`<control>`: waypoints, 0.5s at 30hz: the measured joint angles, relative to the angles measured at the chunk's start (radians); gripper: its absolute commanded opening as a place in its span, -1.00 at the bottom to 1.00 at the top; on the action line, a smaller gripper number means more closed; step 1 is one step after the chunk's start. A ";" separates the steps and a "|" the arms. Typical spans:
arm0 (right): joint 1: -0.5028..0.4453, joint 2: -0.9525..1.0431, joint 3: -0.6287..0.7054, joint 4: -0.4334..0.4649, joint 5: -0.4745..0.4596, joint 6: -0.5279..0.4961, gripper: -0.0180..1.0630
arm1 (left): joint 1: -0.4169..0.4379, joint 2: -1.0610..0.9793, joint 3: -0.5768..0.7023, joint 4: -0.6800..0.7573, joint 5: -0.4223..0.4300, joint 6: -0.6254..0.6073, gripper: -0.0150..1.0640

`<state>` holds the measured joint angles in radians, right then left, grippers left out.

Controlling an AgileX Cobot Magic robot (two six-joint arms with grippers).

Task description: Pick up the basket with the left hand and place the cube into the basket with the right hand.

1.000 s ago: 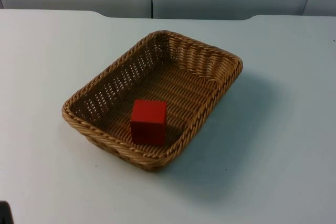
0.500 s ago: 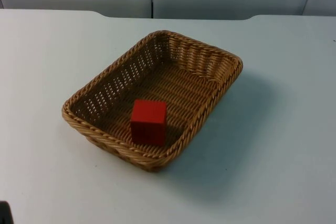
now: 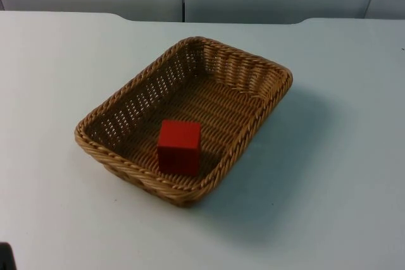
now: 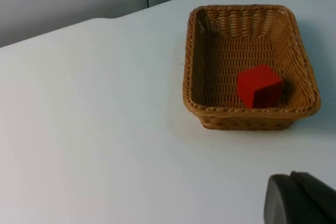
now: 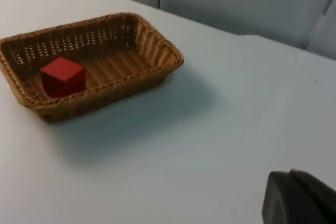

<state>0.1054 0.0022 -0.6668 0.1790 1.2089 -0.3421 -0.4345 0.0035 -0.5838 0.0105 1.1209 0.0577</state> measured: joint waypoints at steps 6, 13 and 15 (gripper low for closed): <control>0.004 0.000 0.094 0.000 -0.030 0.006 -0.97 | 0.000 0.000 0.026 0.000 -0.009 0.013 -0.97; 0.004 0.000 0.149 0.004 -0.084 0.031 -0.97 | 0.000 0.000 0.063 -0.010 -0.027 0.017 -0.97; 0.004 0.000 0.148 0.003 -0.087 0.036 -0.97 | 0.000 0.000 0.063 -0.010 -0.027 0.017 -0.97</control>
<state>0.1096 0.0022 -0.5185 0.1823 1.1222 -0.3057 -0.4345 0.0035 -0.5206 0.0000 1.0937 0.0744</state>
